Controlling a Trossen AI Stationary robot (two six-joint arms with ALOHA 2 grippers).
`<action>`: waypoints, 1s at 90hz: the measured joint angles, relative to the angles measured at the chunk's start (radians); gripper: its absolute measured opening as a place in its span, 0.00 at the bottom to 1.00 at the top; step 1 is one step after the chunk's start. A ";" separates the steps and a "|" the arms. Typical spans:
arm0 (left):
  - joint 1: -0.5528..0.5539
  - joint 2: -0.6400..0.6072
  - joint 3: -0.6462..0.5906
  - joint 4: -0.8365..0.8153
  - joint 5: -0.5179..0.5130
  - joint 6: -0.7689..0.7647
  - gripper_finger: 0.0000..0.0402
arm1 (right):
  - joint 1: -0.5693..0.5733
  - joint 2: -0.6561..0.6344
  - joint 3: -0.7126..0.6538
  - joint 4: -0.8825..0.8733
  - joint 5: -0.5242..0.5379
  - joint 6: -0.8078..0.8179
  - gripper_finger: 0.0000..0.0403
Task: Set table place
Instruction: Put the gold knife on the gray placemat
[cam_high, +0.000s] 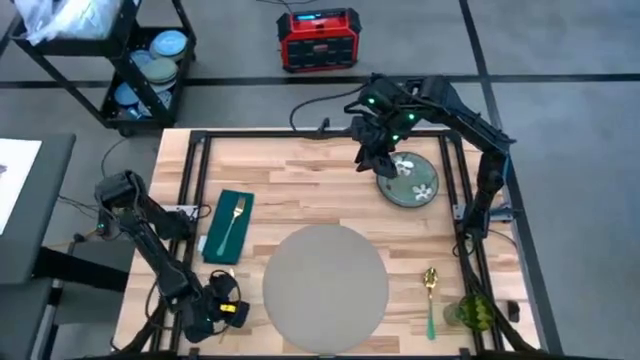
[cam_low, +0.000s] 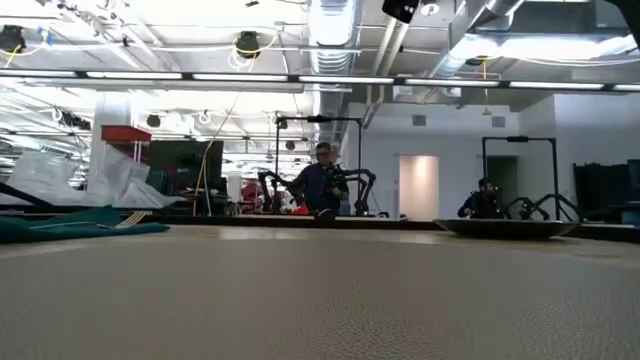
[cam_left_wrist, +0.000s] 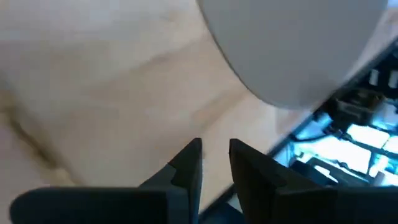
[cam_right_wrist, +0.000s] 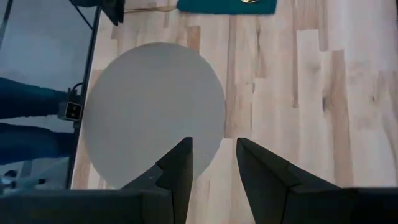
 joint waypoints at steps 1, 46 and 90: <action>0.000 0.003 0.003 0.004 0.000 0.002 0.17 | 0.000 0.000 0.000 0.000 0.000 0.000 0.28; -0.025 0.047 0.065 -0.107 0.006 -0.150 0.15 | 0.055 0.000 0.000 0.001 0.002 0.061 0.28; -0.091 0.161 0.449 -0.567 0.187 0.828 0.11 | 0.125 0.009 0.000 0.002 0.031 0.111 0.28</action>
